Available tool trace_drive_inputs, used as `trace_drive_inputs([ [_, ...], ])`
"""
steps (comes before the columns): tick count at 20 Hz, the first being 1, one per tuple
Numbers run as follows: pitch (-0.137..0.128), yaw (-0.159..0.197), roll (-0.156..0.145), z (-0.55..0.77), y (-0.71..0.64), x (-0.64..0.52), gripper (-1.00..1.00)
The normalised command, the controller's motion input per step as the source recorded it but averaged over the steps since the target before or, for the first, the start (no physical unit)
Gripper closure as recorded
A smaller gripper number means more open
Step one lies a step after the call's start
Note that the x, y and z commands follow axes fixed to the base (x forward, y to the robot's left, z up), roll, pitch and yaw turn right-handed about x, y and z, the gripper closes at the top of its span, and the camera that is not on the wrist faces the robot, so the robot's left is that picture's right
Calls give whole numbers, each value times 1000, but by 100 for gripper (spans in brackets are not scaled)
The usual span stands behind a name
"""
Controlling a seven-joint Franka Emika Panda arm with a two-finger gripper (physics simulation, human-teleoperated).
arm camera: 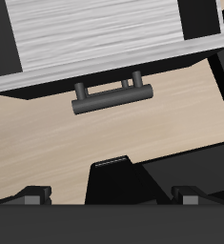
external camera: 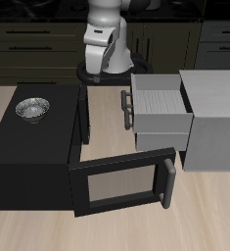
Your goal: Close the top drawer of the white cabinet
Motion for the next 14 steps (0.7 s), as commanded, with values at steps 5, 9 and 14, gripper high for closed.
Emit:
trace_drive_inputs([
  [5,-12,0,6,-28,24,22,-100],
  [9,-37,-13,-12,6,-90,172,-100],
  [14,-17,-5,2,-211,-29,172,-100],
])
